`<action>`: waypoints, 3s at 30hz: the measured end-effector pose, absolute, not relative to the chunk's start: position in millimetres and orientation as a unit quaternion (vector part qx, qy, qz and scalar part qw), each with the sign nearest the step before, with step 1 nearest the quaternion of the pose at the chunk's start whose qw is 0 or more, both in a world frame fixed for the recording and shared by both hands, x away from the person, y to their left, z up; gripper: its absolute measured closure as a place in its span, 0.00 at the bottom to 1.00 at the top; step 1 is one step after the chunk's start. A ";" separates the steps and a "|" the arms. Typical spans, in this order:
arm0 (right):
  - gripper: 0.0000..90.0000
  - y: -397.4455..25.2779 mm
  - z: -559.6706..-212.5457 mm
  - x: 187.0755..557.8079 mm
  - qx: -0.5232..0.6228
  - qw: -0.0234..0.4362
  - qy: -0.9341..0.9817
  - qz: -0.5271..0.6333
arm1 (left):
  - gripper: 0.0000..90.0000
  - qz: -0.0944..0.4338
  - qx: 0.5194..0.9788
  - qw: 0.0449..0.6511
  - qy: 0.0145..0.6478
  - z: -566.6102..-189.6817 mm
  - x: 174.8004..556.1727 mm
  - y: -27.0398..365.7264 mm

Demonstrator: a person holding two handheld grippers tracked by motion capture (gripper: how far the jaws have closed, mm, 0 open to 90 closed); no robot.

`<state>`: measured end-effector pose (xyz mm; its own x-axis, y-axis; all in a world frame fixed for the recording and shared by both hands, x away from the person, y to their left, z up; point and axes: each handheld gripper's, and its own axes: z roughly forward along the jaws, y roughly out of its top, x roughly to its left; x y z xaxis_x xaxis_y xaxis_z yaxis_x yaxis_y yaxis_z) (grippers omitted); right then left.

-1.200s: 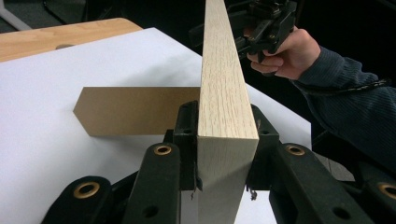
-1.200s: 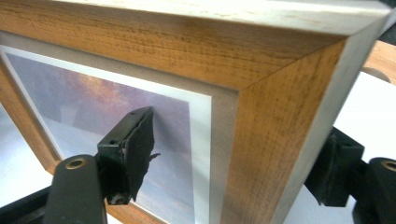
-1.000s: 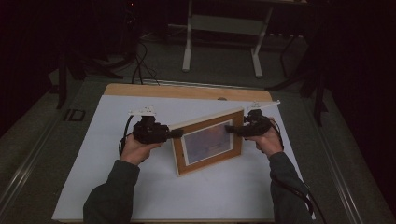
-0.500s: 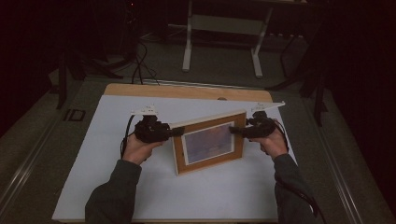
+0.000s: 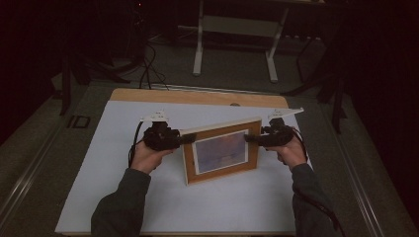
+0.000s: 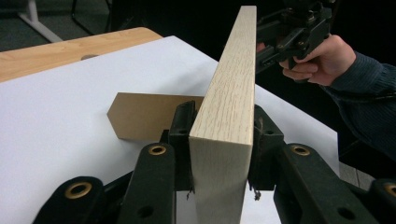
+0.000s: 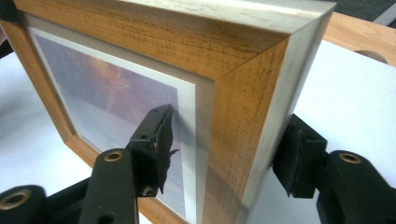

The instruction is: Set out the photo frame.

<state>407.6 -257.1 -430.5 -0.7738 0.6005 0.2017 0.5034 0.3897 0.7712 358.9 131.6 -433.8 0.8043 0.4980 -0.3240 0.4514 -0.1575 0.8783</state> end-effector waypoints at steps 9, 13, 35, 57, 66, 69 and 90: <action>0.53 -261.8 -431.2 406.3 0.330 0.047 0.831 0.446 | 0.73 0.025 0.759 0.569 0.315 -433.8 361.7 130.9; 0.54 -263.1 -431.8 405.4 0.331 0.046 0.830 0.447 | 0.73 0.028 0.760 0.567 0.315 -433.7 363.1 130.5; 0.62 -263.1 -433.3 396.4 0.335 0.041 0.827 0.450 | 0.67 0.034 0.759 0.568 0.317 -434.4 372.7 135.5; 0.66 -259.4 -435.9 382.9 0.332 0.043 0.827 0.452 | 0.64 0.016 0.753 0.581 0.308 -439.2 382.6 145.5; 0.67 -256.8 -436.5 381.8 0.331 0.041 0.826 0.454 | 0.63 0.017 0.752 0.581 0.310 -438.9 383.1 148.7; 0.67 -254.7 -436.0 381.6 0.328 0.040 0.829 0.452 | 0.62 0.017 0.751 0.581 0.313 -438.4 382.4 150.5; 0.51 -260.0 -432.4 381.1 0.328 0.057 0.834 0.440 | 0.44 0.033 0.761 0.553 0.338 -433.2 373.5 157.2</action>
